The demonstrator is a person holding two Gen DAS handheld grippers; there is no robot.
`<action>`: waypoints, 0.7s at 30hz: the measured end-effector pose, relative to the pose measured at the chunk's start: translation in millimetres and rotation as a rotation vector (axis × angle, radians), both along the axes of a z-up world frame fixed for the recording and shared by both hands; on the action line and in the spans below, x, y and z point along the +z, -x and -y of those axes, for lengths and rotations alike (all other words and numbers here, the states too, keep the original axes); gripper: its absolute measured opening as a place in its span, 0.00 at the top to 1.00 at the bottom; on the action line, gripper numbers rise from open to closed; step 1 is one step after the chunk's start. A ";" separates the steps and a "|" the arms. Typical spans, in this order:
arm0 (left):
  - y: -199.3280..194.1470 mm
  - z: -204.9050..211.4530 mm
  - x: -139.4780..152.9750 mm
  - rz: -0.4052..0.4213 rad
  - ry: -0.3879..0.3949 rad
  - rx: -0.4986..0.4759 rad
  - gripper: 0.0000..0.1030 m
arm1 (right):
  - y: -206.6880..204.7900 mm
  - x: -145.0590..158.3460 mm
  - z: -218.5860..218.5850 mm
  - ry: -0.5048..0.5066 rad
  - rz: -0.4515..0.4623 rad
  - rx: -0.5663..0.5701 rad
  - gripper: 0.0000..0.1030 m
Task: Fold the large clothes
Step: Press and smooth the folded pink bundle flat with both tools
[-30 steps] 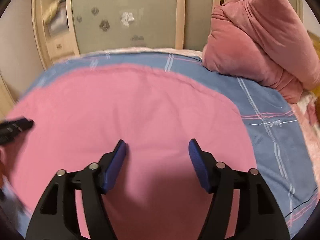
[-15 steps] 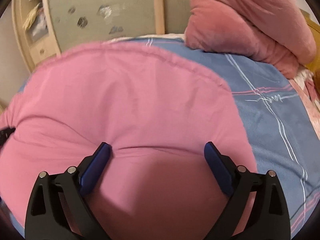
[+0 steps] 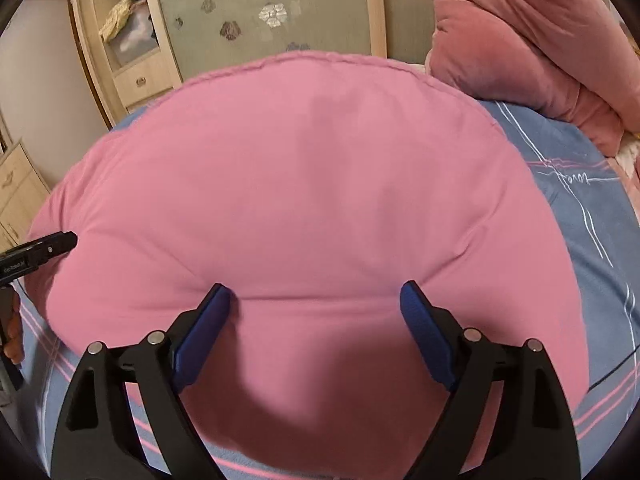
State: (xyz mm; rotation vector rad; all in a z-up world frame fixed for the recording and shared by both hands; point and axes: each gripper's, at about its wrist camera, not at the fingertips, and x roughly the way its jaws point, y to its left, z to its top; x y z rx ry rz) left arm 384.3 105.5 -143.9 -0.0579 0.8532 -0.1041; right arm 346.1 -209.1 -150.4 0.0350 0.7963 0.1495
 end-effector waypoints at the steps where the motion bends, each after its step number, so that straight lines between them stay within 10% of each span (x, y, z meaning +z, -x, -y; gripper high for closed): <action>1: -0.4 2.5 -2.9 0.000 -0.012 0.004 0.31 | -0.7 -0.4 -1.6 0.015 0.001 0.003 0.13; 13: 9.9 -9.2 43.8 0.114 -0.012 0.079 0.32 | -2.3 62.0 -16.0 0.014 0.096 0.023 0.17; 21: -12.0 -16.0 3.5 0.034 -0.018 0.066 0.32 | -65.2 16.6 -36.1 0.032 -0.021 -0.003 0.12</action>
